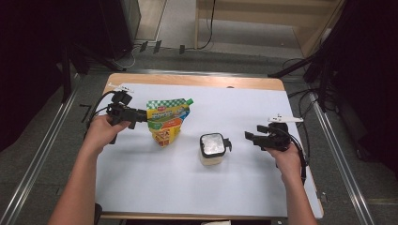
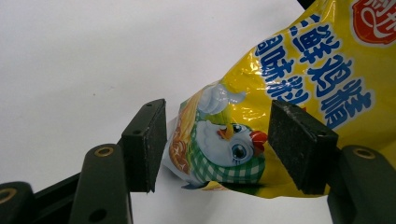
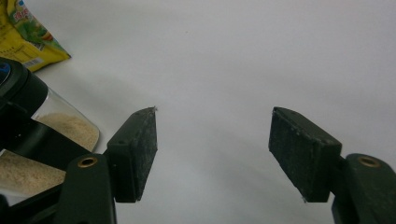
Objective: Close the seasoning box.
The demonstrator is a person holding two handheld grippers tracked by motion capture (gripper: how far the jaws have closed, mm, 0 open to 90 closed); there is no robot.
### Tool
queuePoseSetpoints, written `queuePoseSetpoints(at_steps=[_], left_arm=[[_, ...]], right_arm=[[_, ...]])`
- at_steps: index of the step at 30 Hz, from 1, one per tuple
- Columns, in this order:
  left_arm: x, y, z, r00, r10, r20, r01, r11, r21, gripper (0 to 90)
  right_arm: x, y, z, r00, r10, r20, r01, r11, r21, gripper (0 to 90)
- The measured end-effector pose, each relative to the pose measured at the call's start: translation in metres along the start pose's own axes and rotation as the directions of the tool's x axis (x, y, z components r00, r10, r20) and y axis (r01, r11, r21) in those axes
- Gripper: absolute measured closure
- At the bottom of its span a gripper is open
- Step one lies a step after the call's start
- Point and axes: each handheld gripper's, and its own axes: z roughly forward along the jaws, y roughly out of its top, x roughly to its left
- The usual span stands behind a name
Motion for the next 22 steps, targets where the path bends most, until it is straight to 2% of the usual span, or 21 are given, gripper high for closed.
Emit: queuePoseSetpoints(at_steps=[15, 18, 22], left_arm=[[0.0018, -0.0010, 0.0018, 0.9999, -0.015, 0.005, 0.015, 0.9999, 0.005, 38.6], [0.0014, -0.0006, 0.0010, 0.9999, -0.010, 0.009, 0.010, 0.9999, -0.003, 38.2], [0.0038, -0.0013, 0.0014, 1.0000, 0.007, -0.006, -0.007, 1.0000, -0.005, 37.1]], right_arm=[[0.0045, -0.0004, 0.0040, 0.9996, -0.027, 0.005, 0.027, 0.9996, 0.006, 31.1], [0.0048, -0.0007, 0.0049, 0.9996, -0.028, 0.007, 0.028, 0.9995, 0.016, 30.3], [0.0046, -0.0015, 0.0072, 0.9994, -0.032, 0.010, 0.031, 0.9993, 0.022, 29.5]])
